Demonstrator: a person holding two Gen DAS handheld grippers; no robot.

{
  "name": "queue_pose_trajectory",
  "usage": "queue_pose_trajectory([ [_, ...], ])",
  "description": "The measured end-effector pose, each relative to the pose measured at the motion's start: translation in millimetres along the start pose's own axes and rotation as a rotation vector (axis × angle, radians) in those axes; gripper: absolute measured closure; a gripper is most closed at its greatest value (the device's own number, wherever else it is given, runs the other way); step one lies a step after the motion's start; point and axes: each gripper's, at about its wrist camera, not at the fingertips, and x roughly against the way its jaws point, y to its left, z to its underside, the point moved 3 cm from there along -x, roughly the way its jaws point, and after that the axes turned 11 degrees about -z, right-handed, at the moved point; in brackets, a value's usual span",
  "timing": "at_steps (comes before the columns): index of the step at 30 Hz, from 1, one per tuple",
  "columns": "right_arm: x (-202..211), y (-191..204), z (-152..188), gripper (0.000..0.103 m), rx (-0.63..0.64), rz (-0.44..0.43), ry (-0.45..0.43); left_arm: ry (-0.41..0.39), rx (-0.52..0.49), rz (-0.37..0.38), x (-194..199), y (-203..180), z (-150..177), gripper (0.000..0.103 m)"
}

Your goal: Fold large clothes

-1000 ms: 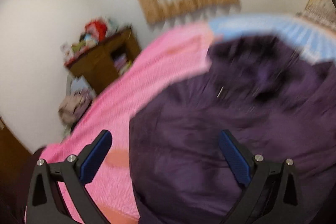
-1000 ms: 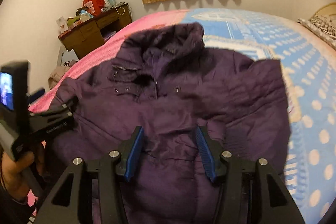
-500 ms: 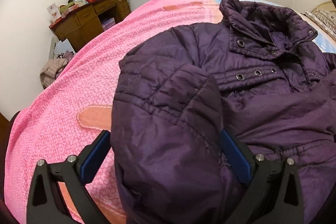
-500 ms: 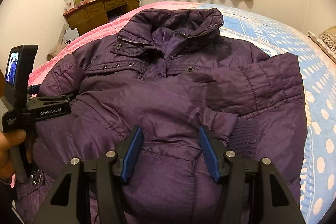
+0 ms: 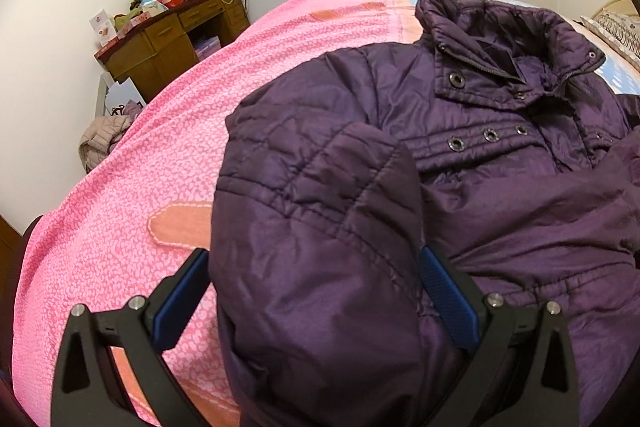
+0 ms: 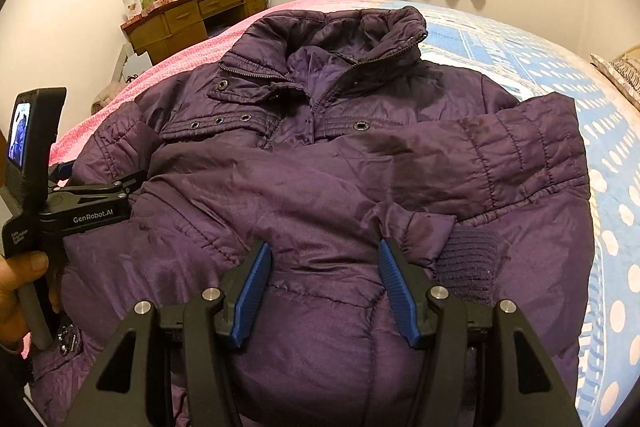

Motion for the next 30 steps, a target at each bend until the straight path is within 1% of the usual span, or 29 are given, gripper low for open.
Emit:
queue_pose_trajectory([
  [17,-3.3,2.7,0.7,0.045,0.029,0.046,0.009,0.002,-0.002,0.002,-2.0,-1.9,-1.3,0.0],
  [30,-6.7,9.6,1.4,0.045,0.069,0.108,0.024,-0.002,-0.004,0.001,-1.5,-1.9,0.1,0.0],
])
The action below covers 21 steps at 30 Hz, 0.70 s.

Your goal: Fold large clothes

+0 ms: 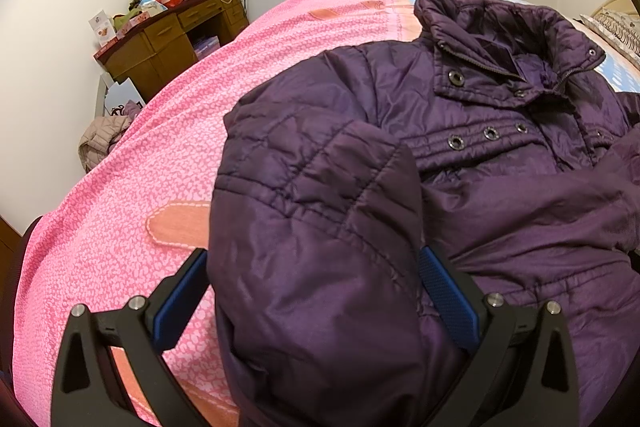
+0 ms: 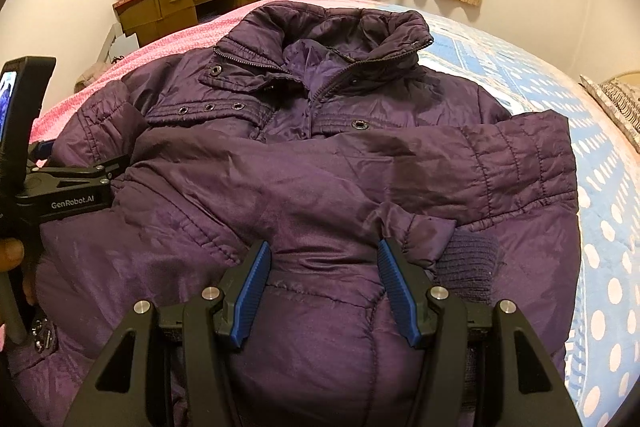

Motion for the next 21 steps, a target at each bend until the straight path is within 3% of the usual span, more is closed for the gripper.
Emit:
queue_pose_trajectory([
  [15,0.3,2.3,-0.7,0.045,0.013,0.019,0.004,-0.005,0.003,0.004,1.6,1.5,0.8,0.0],
  [19,15.9,-4.4,-8.9,0.043,-0.013,-0.071,0.02,-0.008,0.018,0.05,16.0,15.2,-0.3,0.0],
  [21,38.1,-10.6,-17.9,0.034,-0.024,-0.111,-0.017,-0.028,0.034,0.07,32.2,28.1,-6.1,0.0],
])
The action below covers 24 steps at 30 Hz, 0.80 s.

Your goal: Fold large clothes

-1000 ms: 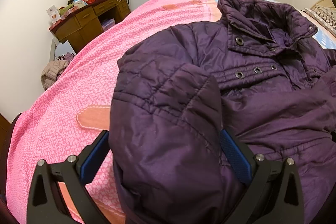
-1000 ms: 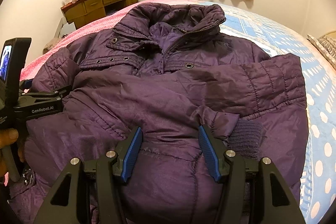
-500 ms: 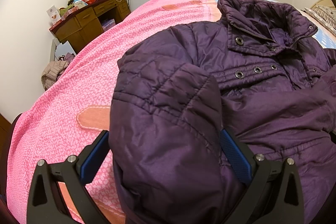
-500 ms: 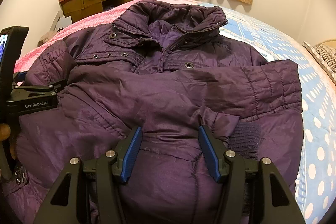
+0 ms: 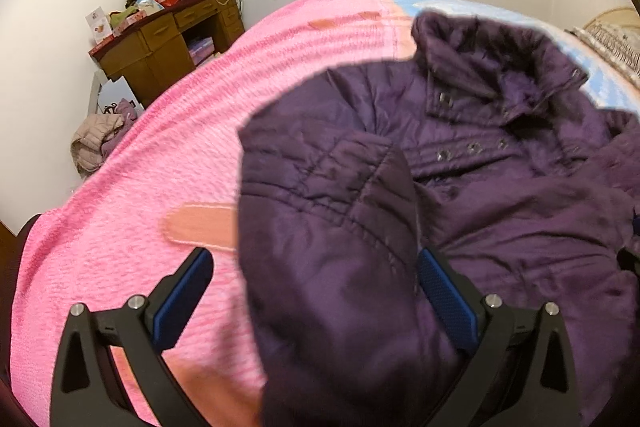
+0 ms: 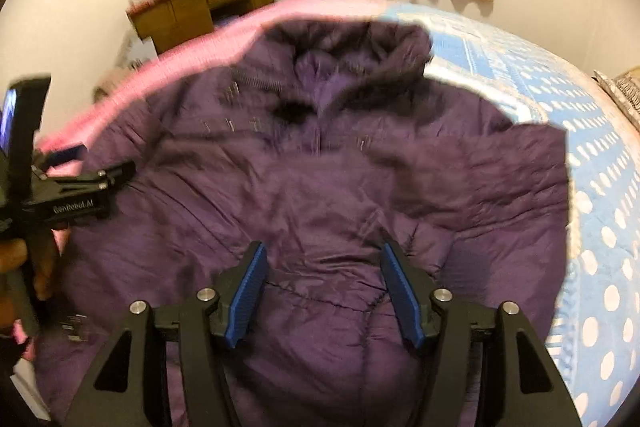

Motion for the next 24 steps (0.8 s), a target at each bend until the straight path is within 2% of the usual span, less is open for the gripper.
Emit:
queue_pose_trajectory([
  [3,29.2,-12.2,-27.6,0.031,0.02,0.024,-0.083,-0.107,0.008,0.019,29.5,12.1,-26.0,0.0],
  [5,33.8,-29.0,-51.6,0.031,-0.015,0.001,-0.104,-0.144,0.019,0.051,37.4,14.8,-46.0,0.0],
  [8,25.0,-54.1,-87.9,0.031,-0.038,0.028,-0.122,-0.163,0.013,0.088,29.0,6.7,-85.8,0.0],
  [11,6.2,-73.0,-117.3,0.031,-0.051,0.031,-0.107,-0.212,-0.042,0.072,17.7,-11.6,-110.2,0.0],
  [13,-9.6,-85.1,-137.1,0.031,-0.049,0.044,-0.091,-0.211,-0.095,0.098,0.8,-32.6,-126.8,0.0],
  [16,-33.8,-100.6,-162.7,0.031,-0.047,0.055,-0.069,-0.17,-0.133,0.114,-24.8,-61.3,-147.5,0.0],
  [19,-58.9,-116.9,-181.4,0.031,-0.046,0.069,-0.039,-0.172,-0.172,0.081,-40.4,-81.5,-164.8,0.0],
  [20,-67.3,-120.8,-185.1,0.034,-0.047,0.065,-0.029,-0.175,-0.182,0.075,-46.9,-89.4,-169.5,0.0],
  [21,-77.9,-125.6,-189.3,0.043,-0.044,0.057,-0.013,-0.17,-0.196,0.078,-53.7,-96.2,-173.6,0.0],
  [23,-91.0,-129.0,-191.7,0.053,-0.028,0.057,0.015,-0.158,-0.224,0.059,-67.4,-107.9,-181.1,0.001],
  [24,-97.7,-131.7,-192.6,0.061,-0.024,0.053,0.027,-0.156,-0.232,0.051,-72.8,-113.2,-183.8,0.008],
])
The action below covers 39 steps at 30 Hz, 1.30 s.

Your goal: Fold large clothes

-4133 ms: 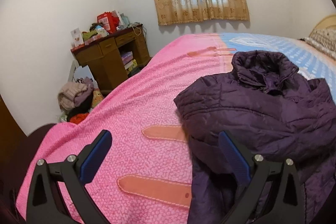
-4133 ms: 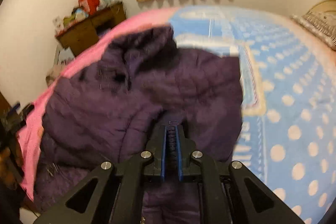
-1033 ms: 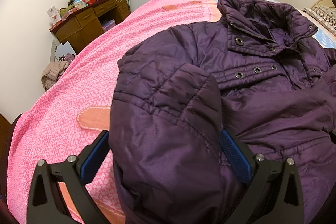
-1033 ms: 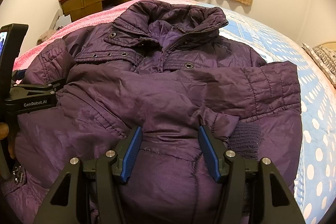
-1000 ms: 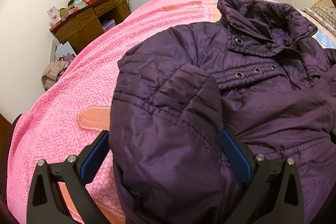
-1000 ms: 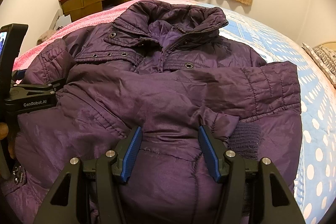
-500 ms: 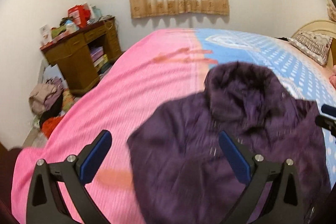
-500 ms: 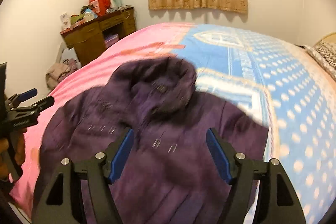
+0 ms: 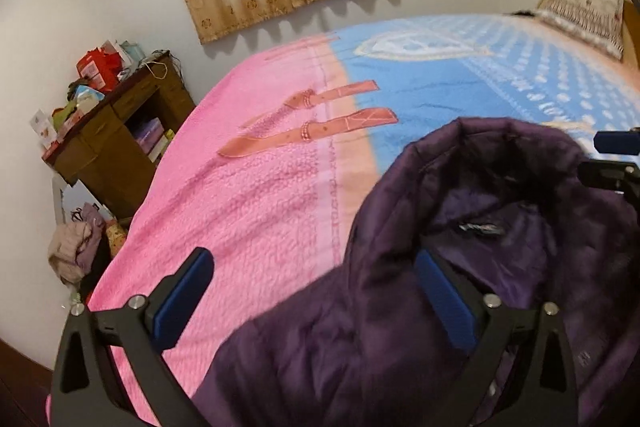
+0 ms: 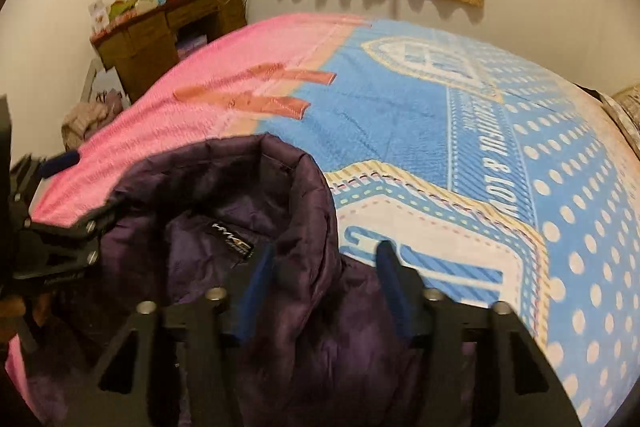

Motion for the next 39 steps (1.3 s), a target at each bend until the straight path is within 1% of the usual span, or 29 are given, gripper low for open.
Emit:
queue_pose_trajectory([
  [1,-4.4,-2.0,0.9,0.067,0.003,-0.001,0.009,0.003,-0.011,0.011,-4.1,-4.0,-1.3,0.02],
  [2,-6.7,-3.8,3.0,0.082,0.009,-0.003,0.014,0.008,-0.023,0.02,-6.3,-7.2,-0.9,0.028],
  [3,-6.1,-4.2,6.2,0.088,0.022,0.001,0.014,0.011,-0.033,0.032,-5.0,-8.5,0.3,0.057],
  [4,-4.9,-3.4,7.6,0.089,0.035,0.007,0.011,0.014,-0.04,0.07,-1.9,-9.1,1.6,0.087],
  [5,-1.5,-2.9,11.2,0.092,0.049,0.011,0.005,0.014,-0.039,0.095,3.7,-7.6,2.6,0.089],
  [6,3.5,-2.6,15.9,0.093,0.061,0.01,0.001,0.0,-0.035,0.099,9.1,-4.7,1.9,0.089],
  [7,10.2,-1.8,21.5,0.093,0.076,0.011,-0.006,-0.033,-0.04,0.107,22.4,0.2,4.0,0.091],
  [8,17.5,-0.5,27.2,0.093,0.091,0.012,-0.012,-0.049,-0.049,0.114,27.5,1.7,3.8,0.092],
  [9,24.0,0.9,33.2,0.093,0.106,0.012,-0.014,-0.082,-0.065,0.124,42.9,6.2,8.9,0.092],
  [11,32.1,1.1,44.1,0.093,0.125,0.028,-0.005,-0.122,-0.095,0.119,59.4,6.4,15.2,0.093],
  [13,32.3,-4.5,57.9,0.093,0.127,0.048,0.025,-0.189,-0.179,0.101,81.5,4.3,34.8,0.093],
  [14,29.8,-7.2,63.3,0.094,0.125,0.055,0.042,-0.209,-0.212,0.087,84.4,0.9,40.6,0.093],
  [15,24.7,-11.0,72.8,0.094,0.122,0.065,0.073,-0.225,-0.268,0.077,88.0,-5.8,55.1,0.093],
  [17,16.2,-14.4,84.6,0.094,0.117,0.072,0.121,-0.186,-0.338,0.08,79.9,-16.1,73.0,0.093],
  [18,14.3,-14.1,87.9,0.094,0.12,0.078,0.134,-0.165,-0.382,0.069,73.6,-23.7,86.5,0.093],
  [21,15.2,-10.4,96.1,0.094,0.141,0.099,0.174,-0.16,-0.448,0.046,67.2,-36.0,105.3,0.093],
  [23,21.2,-7.7,98.8,0.093,0.145,0.078,0.194,-0.163,-0.471,0.051,68.2,-40.7,110.0,0.093],
  [25,38.0,-4.9,93.4,0.093,0.146,0.067,0.164,-0.163,-0.48,0.051,69.2,-43.2,109.9,0.095],
  [28,66.6,-2.5,69.3,0.093,0.105,0.042,0.058,-0.169,-0.48,0.065,72.4,-44.2,109.8,0.096],
  [29,73.2,-1.0,57.6,0.086,0.084,0.018,0.013,-0.168,-0.48,0.069,71.6,-44.2,109.9,0.096],
  [30,76.9,0.4,40.8,0.06,0.052,-0.017,-0.04,-0.168,-0.481,0.07,69.0,-45.7,107.1,0.096],
  [32,67.6,3.0,17.8,0.028,-0.005,-0.068,-0.074,-0.169,-0.48,0.079,68.0,-47.0,107.9,0.098],
  [33,55.5,4.6,3.1,0.028,-0.048,-0.099,-0.084,-0.168,-0.479,0.078,65.7,-46.4,107.3,0.098],
  [34,42.6,6.6,-6.3,0.028,-0.073,-0.114,-0.071,-0.167,-0.478,0.078,65.5,-46.4,106.5,0.099],
  [35,26.4,9.5,-15.7,0.028,-0.095,-0.117,-0.057,-0.166,-0.477,0.08,62.4,-43.9,105.6,0.099],
  [36,9.9,11.3,-21.9,0.031,-0.115,-0.105,-0.041,-0.165,-0.476,0.083,60.5,-42.3,106.6,0.1],
  [37,-3.1,15.0,-23.7,0.035,-0.116,-0.1,-0.016,-0.162,-0.475,0.086,59.9,-42.6,106.7,0.099],
  [38,-21.6,20.8,-22.4,0.049,-0.1,-0.096,0.029,-0.16,-0.473,0.088,59.8,-42.5,106.4,0.099],
  [39,-31.7,27.3,-16.3,0.054,-0.097,-0.093,0.064,-0.16,-0.471,0.09,59.3,-41.1,104.4,0.099],
])
